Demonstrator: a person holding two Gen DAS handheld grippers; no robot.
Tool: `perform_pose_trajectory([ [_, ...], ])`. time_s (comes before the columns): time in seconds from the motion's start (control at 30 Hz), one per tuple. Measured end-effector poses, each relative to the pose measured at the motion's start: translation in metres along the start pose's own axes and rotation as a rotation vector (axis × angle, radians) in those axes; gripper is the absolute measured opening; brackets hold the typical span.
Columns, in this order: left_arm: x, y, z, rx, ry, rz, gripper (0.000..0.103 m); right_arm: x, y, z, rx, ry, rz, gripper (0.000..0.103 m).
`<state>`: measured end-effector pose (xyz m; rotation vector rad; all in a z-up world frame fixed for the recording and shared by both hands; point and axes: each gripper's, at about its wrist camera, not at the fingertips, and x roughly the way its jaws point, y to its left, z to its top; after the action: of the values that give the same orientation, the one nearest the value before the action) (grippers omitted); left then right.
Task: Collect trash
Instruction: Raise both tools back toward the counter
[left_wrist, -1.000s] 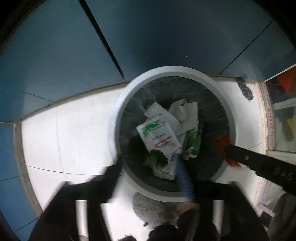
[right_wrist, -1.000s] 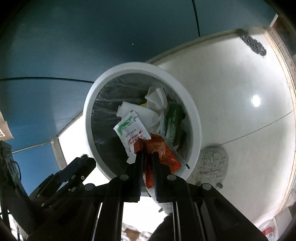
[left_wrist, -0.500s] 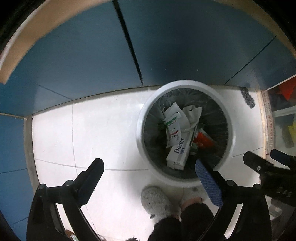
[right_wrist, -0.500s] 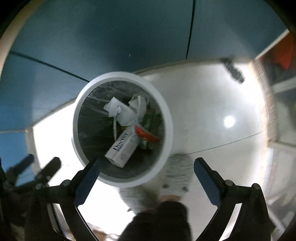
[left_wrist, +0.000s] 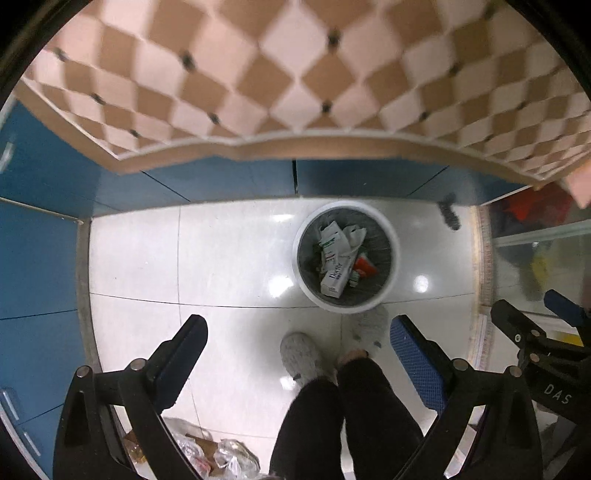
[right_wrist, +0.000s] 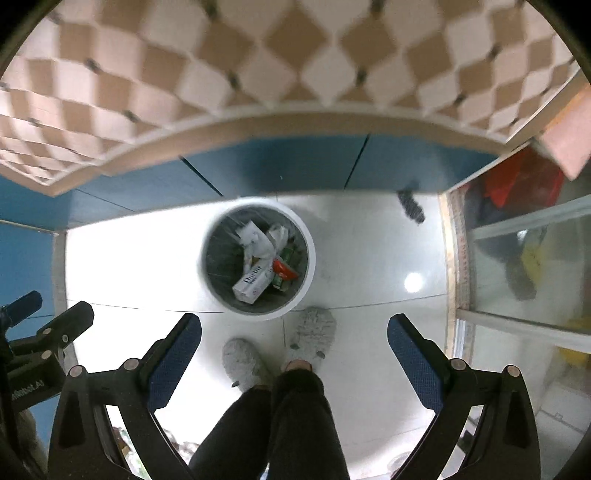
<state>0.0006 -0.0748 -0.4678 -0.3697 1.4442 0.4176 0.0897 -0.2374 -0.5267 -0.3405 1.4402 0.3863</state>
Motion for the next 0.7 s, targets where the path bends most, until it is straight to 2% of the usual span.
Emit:
perform_pose_trajectory([
  [0.2, -0.095, 0.005, -0.012, -0.006, -0.048, -0.04, 0.101, -0.123, 0.011, -0.012, -0.003, -0.038, 0.027, 0.102],
  [0.37, -0.159, 0.008, -0.006, -0.005, -0.096, -0.047, 0.101, -0.2, 0.015, -0.019, 0.026, -0.062, 0.093, 0.102],
  [0.47, -0.197, 0.005, 0.018, 0.006, -0.188, -0.011, 0.101, -0.24, 0.011, -0.009, 0.061, -0.094, 0.152, 0.102],
  [0.53, -0.217, 0.005, 0.042, -0.001, -0.248, 0.004, 0.101, -0.266, 0.007, 0.007, 0.079, -0.153, 0.178, 0.102],
  [0.63, -0.237, 0.008, 0.076, -0.041, -0.318, 0.031, 0.101, -0.3, -0.007, 0.046, 0.112, -0.239, 0.196, 0.102],
  [0.7, -0.241, 0.01, 0.103, -0.066, -0.338, 0.038, 0.101, -0.314, -0.013, 0.071, 0.116, -0.279, 0.178, 0.102],
])
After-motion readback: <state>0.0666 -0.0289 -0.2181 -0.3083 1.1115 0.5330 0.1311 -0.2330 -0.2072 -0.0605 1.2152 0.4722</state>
